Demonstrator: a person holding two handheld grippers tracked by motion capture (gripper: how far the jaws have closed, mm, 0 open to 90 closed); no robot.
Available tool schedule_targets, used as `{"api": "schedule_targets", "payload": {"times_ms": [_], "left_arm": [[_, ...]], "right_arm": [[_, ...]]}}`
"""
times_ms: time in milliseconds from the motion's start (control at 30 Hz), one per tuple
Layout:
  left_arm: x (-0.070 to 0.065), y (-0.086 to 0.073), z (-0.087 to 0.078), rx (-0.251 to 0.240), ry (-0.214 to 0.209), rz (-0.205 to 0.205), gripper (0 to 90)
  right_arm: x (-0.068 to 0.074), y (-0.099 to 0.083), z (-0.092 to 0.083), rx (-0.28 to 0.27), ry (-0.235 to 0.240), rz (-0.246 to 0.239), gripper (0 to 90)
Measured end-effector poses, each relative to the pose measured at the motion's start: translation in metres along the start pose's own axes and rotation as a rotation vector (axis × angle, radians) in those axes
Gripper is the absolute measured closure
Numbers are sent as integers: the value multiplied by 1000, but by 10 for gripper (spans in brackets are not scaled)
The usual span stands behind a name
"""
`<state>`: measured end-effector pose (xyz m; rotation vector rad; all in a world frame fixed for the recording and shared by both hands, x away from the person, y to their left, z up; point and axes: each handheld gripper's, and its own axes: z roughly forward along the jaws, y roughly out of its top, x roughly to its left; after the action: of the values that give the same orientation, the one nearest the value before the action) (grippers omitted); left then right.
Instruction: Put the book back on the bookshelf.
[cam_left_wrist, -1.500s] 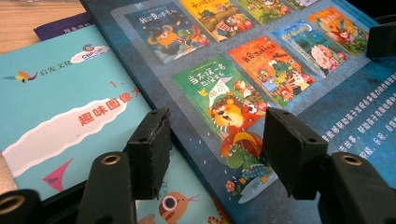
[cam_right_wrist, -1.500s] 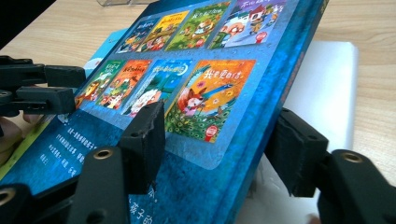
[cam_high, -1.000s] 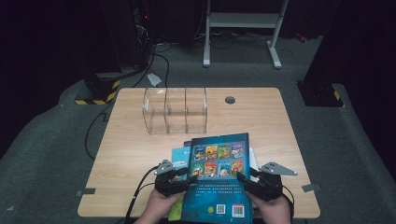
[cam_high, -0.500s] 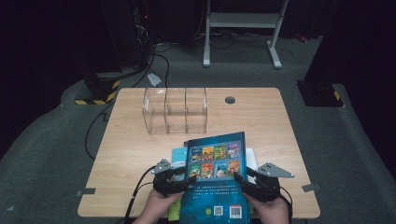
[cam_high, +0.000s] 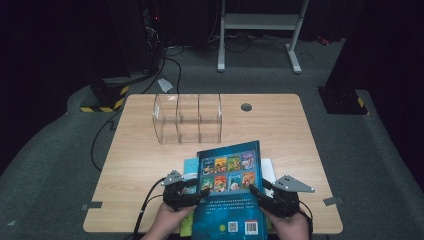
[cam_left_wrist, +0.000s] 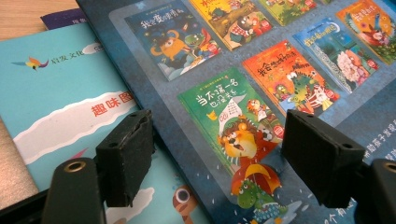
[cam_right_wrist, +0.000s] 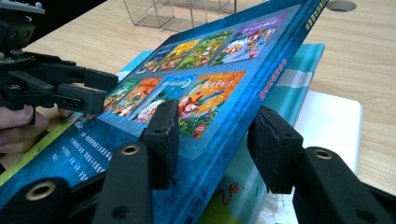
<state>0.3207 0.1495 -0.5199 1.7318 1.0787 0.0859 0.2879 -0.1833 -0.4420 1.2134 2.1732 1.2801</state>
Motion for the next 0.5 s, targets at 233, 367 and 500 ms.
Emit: {"api": "schedule_targets", "payload": {"times_ms": [233, 367, 500], "left_arm": [[3, 1, -1, 3, -19, -25, 208], [7, 1, -2, 3, -46, -41, 190], [9, 1, -2, 0, -59, -60, 180]], "right_arm": [[4, 1, -3, -15, -6, -23, 543], [7, 2, -5, -27, -10, -39, 543], [9, 2, -7, -38, -13, -55, 542]]}}
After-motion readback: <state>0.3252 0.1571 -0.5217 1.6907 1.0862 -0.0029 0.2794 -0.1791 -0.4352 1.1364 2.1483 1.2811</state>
